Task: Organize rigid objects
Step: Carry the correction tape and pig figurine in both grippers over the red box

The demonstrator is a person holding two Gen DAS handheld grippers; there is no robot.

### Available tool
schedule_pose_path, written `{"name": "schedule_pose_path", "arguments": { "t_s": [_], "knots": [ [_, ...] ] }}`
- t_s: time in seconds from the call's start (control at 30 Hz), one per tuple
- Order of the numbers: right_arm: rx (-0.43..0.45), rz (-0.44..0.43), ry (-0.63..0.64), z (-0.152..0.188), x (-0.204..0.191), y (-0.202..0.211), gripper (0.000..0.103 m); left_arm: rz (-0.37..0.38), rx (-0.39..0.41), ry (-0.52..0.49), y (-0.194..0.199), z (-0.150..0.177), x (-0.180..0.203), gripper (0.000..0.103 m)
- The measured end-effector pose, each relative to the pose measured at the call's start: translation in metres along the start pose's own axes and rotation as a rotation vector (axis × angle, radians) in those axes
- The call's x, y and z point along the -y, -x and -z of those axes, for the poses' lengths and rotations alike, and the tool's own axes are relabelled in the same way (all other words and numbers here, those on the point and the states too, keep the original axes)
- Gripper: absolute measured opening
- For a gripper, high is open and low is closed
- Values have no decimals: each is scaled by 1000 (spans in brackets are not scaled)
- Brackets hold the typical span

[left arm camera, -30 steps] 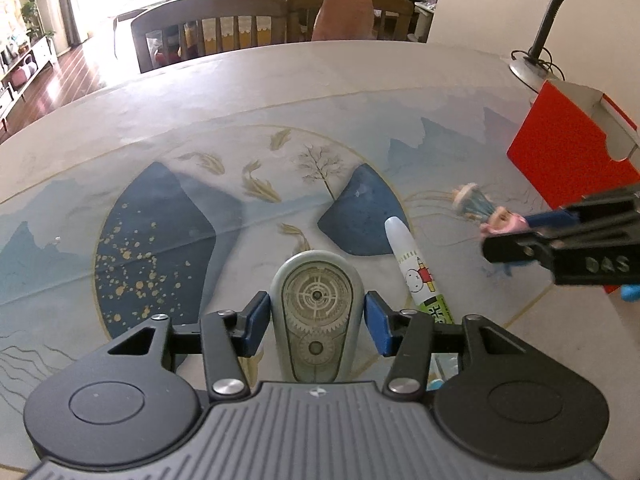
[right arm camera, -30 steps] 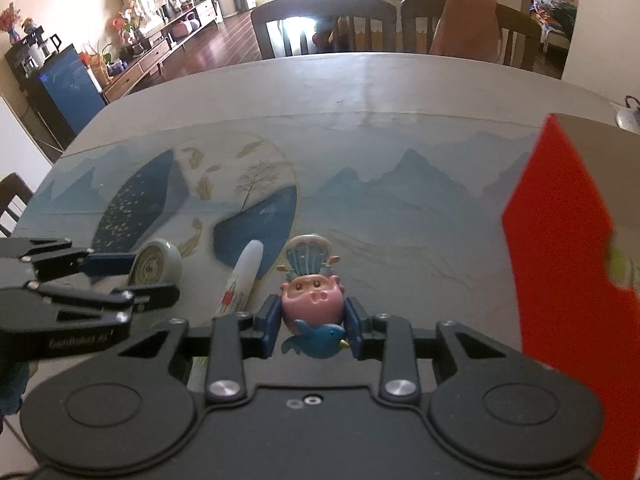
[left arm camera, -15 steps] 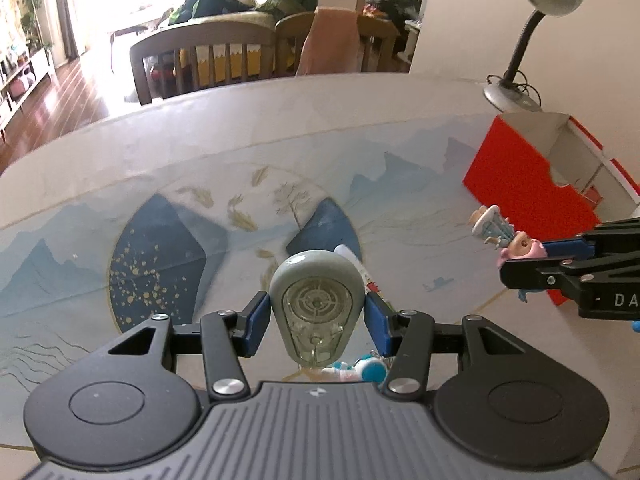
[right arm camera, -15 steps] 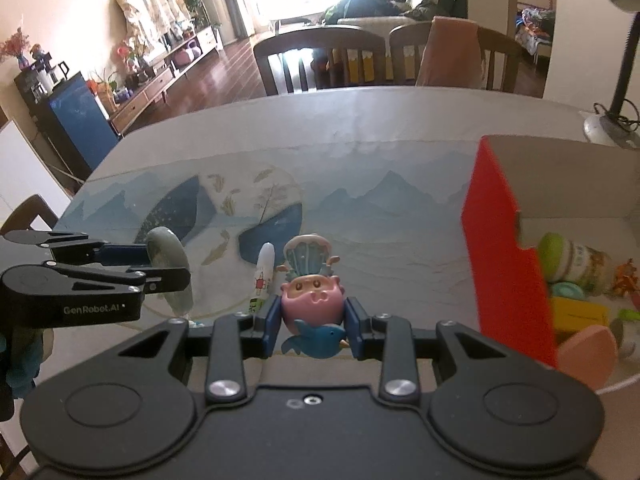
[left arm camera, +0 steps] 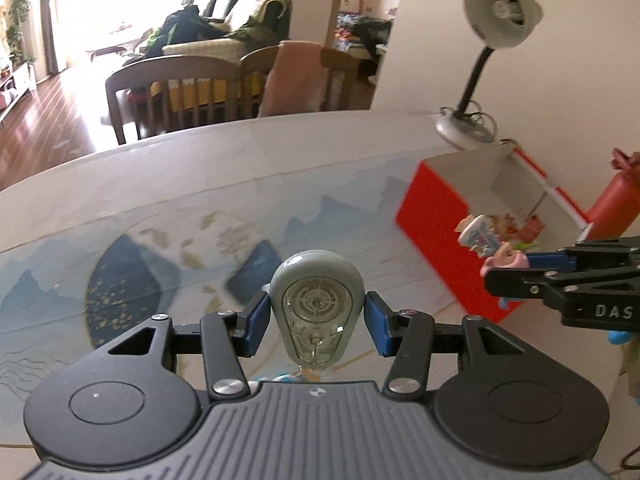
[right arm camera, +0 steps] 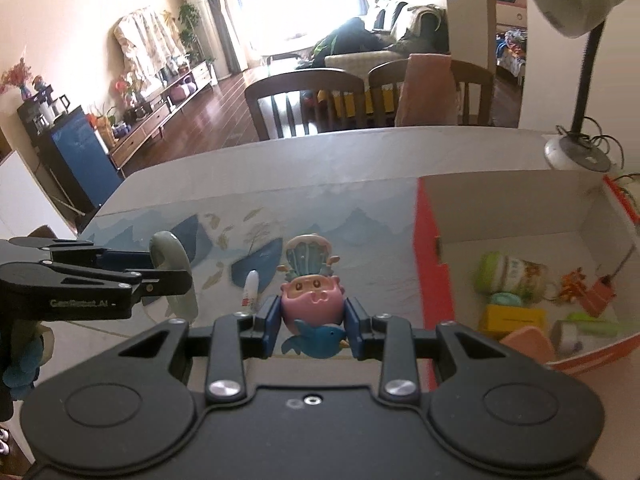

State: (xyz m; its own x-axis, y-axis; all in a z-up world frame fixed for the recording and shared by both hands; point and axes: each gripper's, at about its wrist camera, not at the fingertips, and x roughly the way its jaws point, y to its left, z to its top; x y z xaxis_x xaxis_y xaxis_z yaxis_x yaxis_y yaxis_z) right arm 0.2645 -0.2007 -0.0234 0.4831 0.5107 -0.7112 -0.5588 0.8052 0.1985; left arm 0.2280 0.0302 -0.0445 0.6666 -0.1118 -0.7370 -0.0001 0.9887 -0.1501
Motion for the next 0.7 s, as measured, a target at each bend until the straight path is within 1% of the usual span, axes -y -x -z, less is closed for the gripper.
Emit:
{"name": "schedule_pose_path", "arguments": {
  "t_s": [0.23, 0.6, 0.63, 0.67, 0.7],
  "knots": [
    [44, 25, -39, -1, 32, 24, 33, 42, 20, -37, 5, -14, 41, 51],
    [74, 79, -80, 4, 96, 48, 32, 87, 17, -85, -15, -31, 109, 51],
    [79, 84, -79, 5, 104, 50, 27, 91, 15, -89, -18, -32, 116, 51],
    [83, 86, -77, 5, 109, 51, 19, 94, 14, -94, -21, -34, 121, 51],
    [85, 89, -77, 5, 116, 52, 15, 96, 13, -100, -24, -36, 128, 51]
  ]
}}
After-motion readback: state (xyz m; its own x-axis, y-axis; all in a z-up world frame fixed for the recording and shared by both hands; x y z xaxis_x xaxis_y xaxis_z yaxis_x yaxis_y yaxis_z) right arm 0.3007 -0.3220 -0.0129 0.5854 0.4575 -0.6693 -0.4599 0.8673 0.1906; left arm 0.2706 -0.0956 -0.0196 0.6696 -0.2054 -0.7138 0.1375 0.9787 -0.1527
